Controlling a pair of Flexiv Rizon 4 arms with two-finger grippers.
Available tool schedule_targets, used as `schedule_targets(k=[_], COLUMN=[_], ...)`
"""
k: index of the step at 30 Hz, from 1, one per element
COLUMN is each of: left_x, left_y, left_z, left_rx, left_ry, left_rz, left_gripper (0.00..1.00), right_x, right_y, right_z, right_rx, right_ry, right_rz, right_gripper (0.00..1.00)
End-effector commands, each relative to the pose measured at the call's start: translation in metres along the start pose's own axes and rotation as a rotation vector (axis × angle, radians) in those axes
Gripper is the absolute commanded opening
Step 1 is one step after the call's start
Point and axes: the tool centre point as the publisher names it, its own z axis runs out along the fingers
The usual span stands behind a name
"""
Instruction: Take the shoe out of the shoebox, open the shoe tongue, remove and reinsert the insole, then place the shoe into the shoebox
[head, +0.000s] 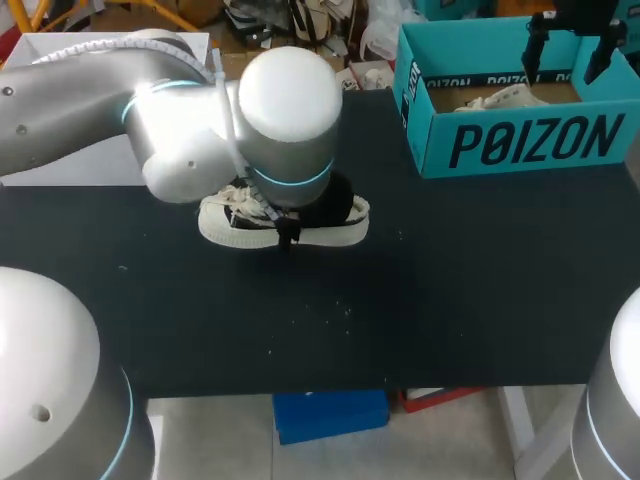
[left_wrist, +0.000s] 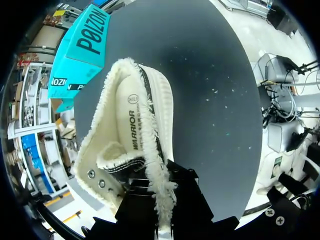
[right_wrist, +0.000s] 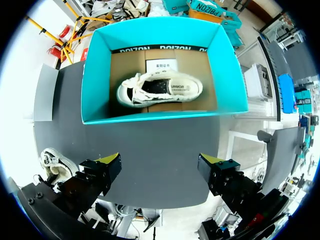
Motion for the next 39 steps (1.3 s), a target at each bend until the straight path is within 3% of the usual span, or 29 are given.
schedule_targets(k=[1, 13, 18, 19, 20, 26, 31, 36, 39], left_x=[-0.003, 0.013, 0.014, 0.015, 0.015, 0.015, 0.014, 0.011, 0.012], left_y=[-0.04, -0.072, -0.078, -0.079, -0.08, -0.078, -0.062, -0.037, -0.018], left_z=[0.018, 0.065, 0.073, 0.071, 0.067, 0.019, -0.031, -0.061, -0.07], left_rx=[-0.067, -0.082, -0.067, -0.062, -0.059, 0.027, 0.162, 0.333, 0.5], left_ry=[-0.002, 0.031, 0.023, 0.021, 0.015, 0.059, 0.09, 0.057, 0.019], left_rz=[-0.013, -0.003, 0.008, 0.016, 0.024, 0.077, 0.079, 0.053, 0.022], left_gripper=[0.0, 0.0, 0.04, 0.43, 1.0, 1.0, 1.0, 1.0, 1.0], right_x=[0.0, 0.0, 0.0, 0.0, 0.0, 0.0, 0.0, 0.0, 0.0], right_y=[0.001, 0.001, 0.001, 0.001, 0.001, 0.001, 0.001, 0.001, 0.001], right_z=[0.0, 0.0, 0.0, 0.0, 0.0, 0.0, 0.0, 0.0, 0.0], right_rx=[0.001, 0.001, 0.001, 0.001, 0.001, 0.001, 0.001, 0.001, 0.001], right_ry=[0.0, 0.0, 0.0, 0.0, 0.0, 0.0, 0.0, 0.0, 0.0], right_rz=[0.0, 0.0, 0.0, 0.0, 0.0, 0.0, 0.0, 0.0, 0.0], right_gripper=[1.0, 1.0, 1.0, 1.0, 1.0, 1.0, 1.0, 1.0, 1.0])
